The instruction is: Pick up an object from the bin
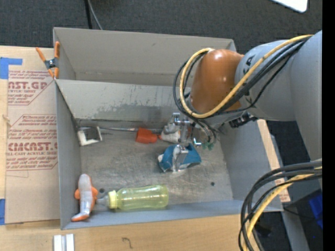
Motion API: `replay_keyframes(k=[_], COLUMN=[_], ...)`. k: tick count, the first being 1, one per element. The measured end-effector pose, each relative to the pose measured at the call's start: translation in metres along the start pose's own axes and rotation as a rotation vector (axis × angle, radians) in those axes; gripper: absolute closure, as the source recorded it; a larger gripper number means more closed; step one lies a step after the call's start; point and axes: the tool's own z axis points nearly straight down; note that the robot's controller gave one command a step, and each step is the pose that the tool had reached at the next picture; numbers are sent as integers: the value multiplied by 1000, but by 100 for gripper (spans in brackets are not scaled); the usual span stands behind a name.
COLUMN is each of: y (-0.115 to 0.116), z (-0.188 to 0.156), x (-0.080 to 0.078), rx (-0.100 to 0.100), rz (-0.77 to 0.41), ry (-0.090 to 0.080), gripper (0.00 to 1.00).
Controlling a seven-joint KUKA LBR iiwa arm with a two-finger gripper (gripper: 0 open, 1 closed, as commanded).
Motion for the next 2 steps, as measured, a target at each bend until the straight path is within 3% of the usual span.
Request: replay_keyframes(k=[1, 2], y=[0, -14], z=[-4, 37], x=[-2, 0], rx=[0, -16], rz=[0, -31], ry=[-7, -23], gripper=[0, 0])
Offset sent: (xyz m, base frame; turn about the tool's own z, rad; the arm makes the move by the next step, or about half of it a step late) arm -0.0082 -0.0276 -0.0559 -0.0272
